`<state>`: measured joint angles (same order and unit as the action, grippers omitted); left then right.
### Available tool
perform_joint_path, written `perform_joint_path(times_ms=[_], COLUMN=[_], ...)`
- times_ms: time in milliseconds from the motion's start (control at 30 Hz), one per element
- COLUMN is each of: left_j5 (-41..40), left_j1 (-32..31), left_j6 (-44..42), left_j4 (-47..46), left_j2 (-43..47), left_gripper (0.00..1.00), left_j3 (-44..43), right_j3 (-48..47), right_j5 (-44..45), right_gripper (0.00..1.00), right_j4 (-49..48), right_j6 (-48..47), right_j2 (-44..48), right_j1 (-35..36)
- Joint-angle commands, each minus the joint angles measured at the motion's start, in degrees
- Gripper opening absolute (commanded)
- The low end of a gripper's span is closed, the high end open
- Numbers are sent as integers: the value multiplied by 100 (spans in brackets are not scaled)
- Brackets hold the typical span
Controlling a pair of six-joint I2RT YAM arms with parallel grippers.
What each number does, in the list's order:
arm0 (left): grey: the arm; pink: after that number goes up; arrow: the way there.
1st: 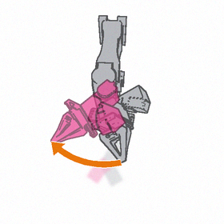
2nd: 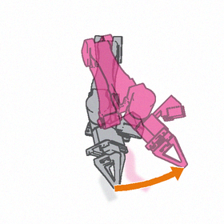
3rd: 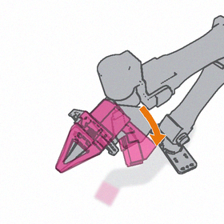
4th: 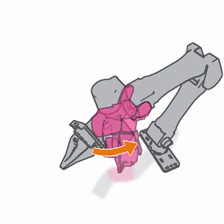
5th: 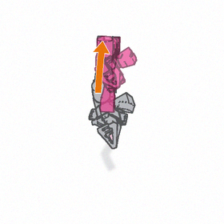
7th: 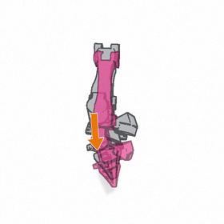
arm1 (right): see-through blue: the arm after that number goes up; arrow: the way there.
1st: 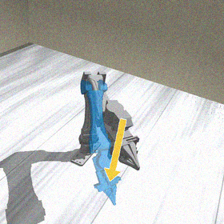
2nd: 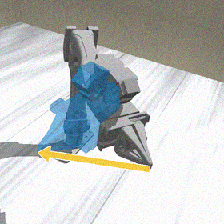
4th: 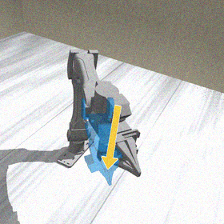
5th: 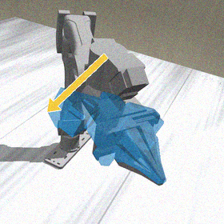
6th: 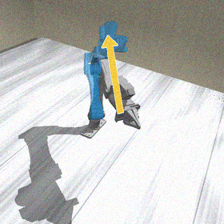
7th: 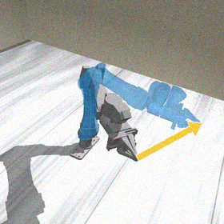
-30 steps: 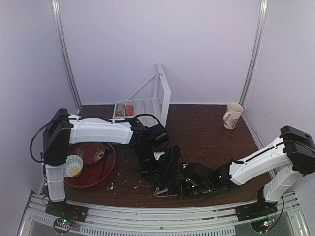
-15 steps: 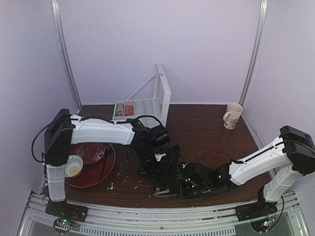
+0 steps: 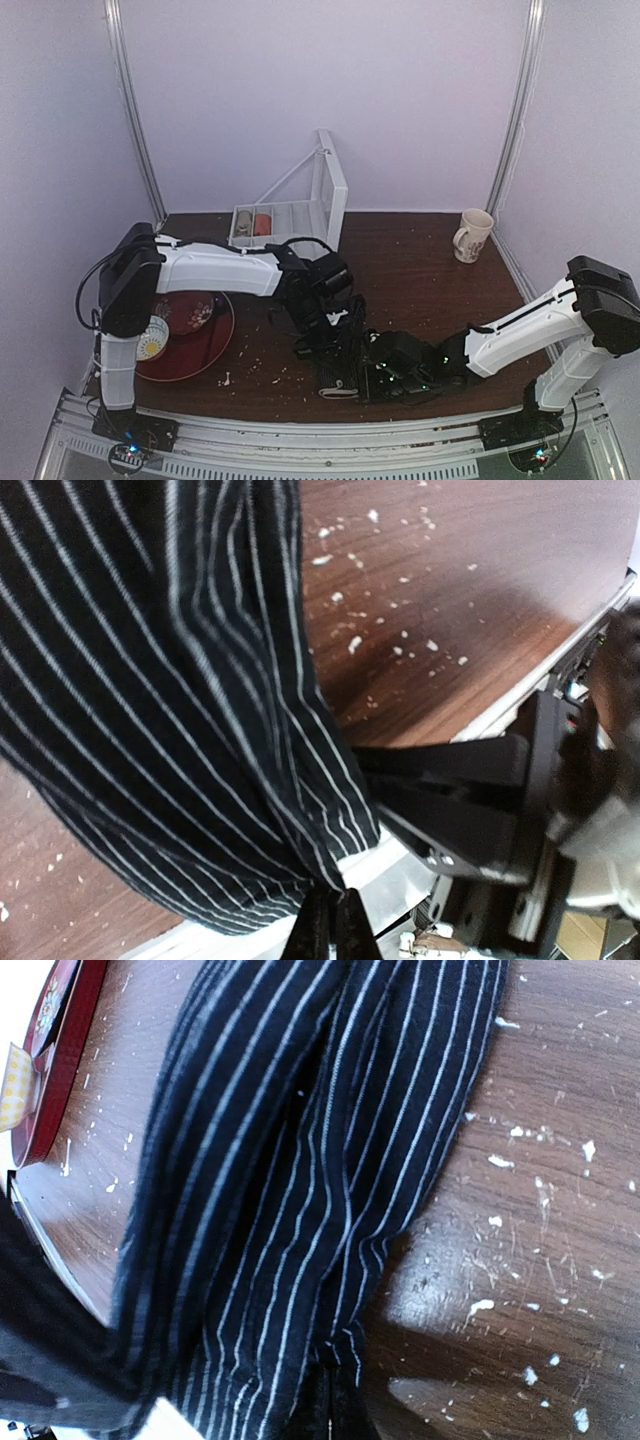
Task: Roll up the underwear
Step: Smooth out the underwear at the center of the board.
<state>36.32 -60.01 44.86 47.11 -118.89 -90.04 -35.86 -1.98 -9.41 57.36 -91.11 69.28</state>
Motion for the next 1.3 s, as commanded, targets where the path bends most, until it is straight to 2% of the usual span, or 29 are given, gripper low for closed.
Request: perform_joint_path(times_ms=[0,533,733,967,1067,1200,1267], left_j5=[193,352,403,442,497,535,527], left_j1=[-28,-28,-28,-28,-28,-28,-28], left_j6=[158,267,252,256,275,309,305], left_j4=[-280,-493,-493,-493,-539,-598,-605], left_j2=[-201,-607,-692,-761,-794,-798,-772], left_gripper=[0,0,0,0,8,37,44], left_j3=[-151,-165,-124,-136,-145,-136,-126], right_j3=[166,102,125,323,310,238,249], right_j5=[-39,0,234,572,700,707,650], right_gripper=[0,0,0,0,0,0,0], right_j4=[306,407,850,1461,1589,1602,1520], right_j6=[7,-31,-89,-172,-275,-303,-260], right_j2=[-182,-153,348,1410,1623,1506,1423], right_j1=[42,38,39,40,40,42,42])
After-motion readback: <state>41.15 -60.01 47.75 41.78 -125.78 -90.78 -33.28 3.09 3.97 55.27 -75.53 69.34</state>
